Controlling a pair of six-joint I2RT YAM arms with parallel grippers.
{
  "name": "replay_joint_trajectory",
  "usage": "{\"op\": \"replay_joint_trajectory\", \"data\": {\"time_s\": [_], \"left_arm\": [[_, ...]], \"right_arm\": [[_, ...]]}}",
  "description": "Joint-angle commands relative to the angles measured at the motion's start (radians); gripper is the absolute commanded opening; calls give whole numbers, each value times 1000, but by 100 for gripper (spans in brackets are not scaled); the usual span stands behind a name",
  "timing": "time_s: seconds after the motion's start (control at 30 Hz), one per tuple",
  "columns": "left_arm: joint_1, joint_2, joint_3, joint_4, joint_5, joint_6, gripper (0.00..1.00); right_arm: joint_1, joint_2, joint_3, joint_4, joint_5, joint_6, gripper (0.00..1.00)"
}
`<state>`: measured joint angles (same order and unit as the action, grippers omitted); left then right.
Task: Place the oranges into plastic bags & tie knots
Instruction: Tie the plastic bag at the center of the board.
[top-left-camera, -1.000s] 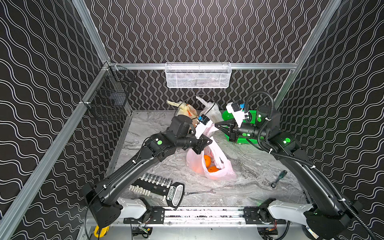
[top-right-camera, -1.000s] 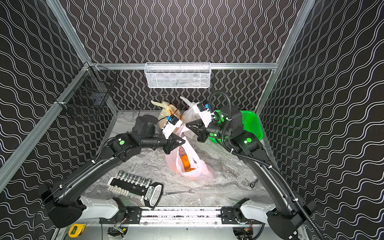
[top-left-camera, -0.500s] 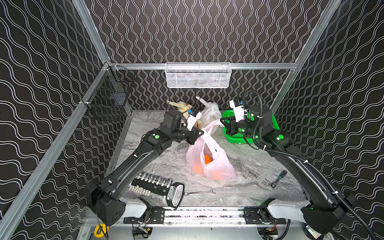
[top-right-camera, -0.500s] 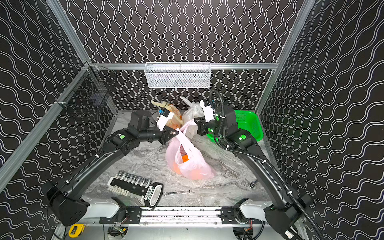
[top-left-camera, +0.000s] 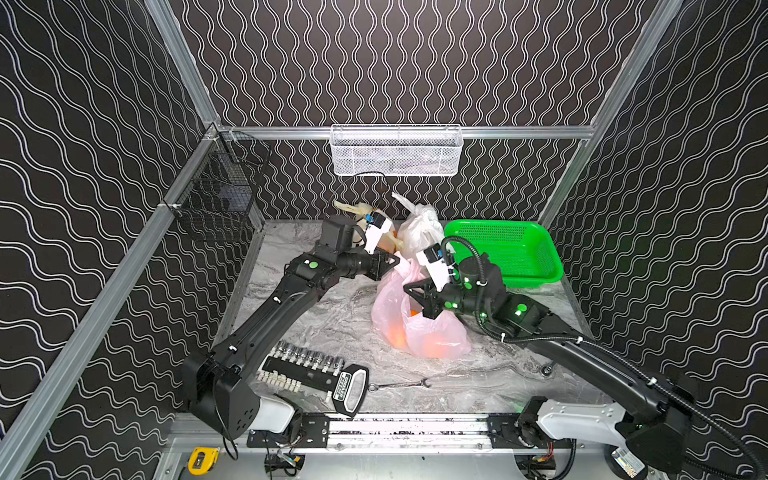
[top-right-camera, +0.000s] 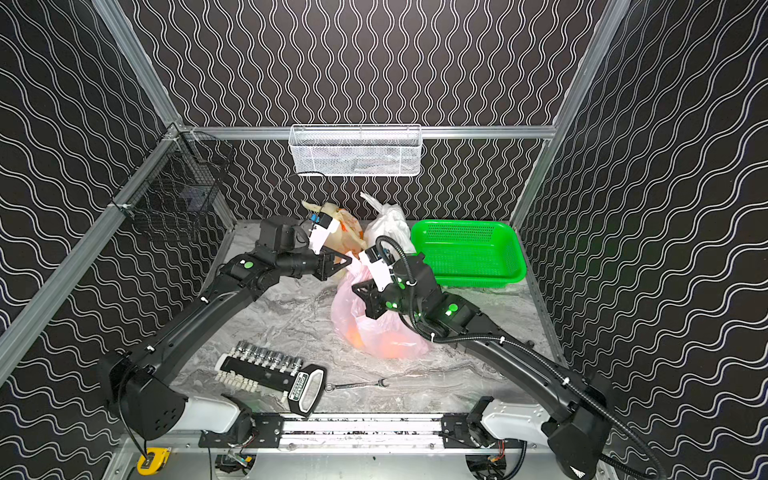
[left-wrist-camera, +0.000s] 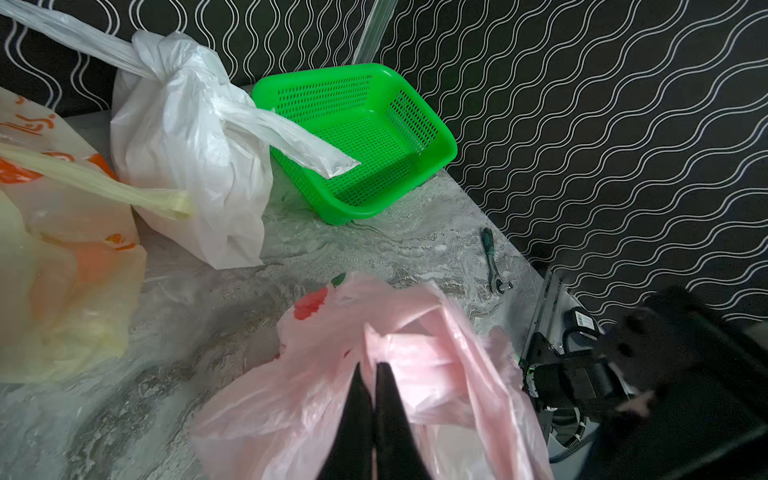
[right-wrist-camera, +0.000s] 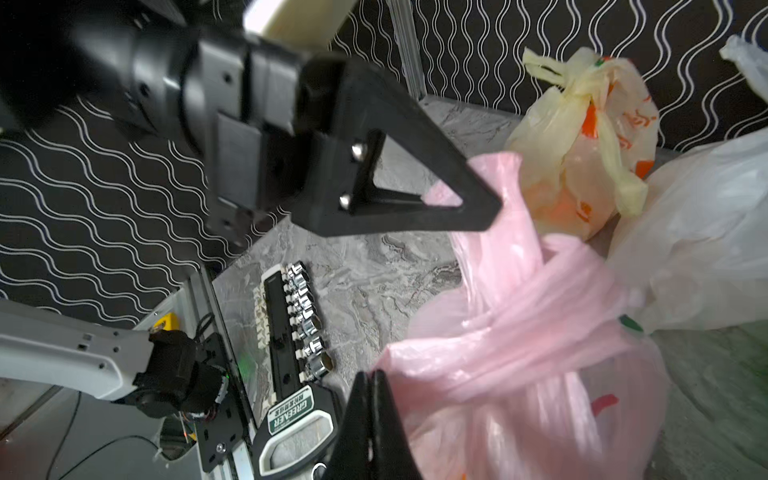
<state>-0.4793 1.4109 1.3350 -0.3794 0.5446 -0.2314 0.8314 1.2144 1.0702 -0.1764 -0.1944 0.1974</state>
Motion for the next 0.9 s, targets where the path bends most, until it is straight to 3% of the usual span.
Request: {"op": "replay_joint_trajectory", "data": {"time_s": [0.0, 0.17, 0.43, 0.67, 0.87], "left_arm": [[5, -13, -8, 20, 44, 14, 0], [5, -16, -14, -16, 133, 51, 0], [6, -27, -11, -116, 189, 136, 0], [8, -17, 28, -188, 217, 187, 0], [26, -25, 55, -203, 194, 202, 24]], "right_arm": [[3, 7, -32, 121, 7, -23, 0], [4, -37, -157, 183, 26, -118, 2], [3, -135, -335, 283, 19, -508, 0], [0, -97, -307, 228, -28, -703, 0], [-5, -124, -341, 244, -36, -780, 0]]}}
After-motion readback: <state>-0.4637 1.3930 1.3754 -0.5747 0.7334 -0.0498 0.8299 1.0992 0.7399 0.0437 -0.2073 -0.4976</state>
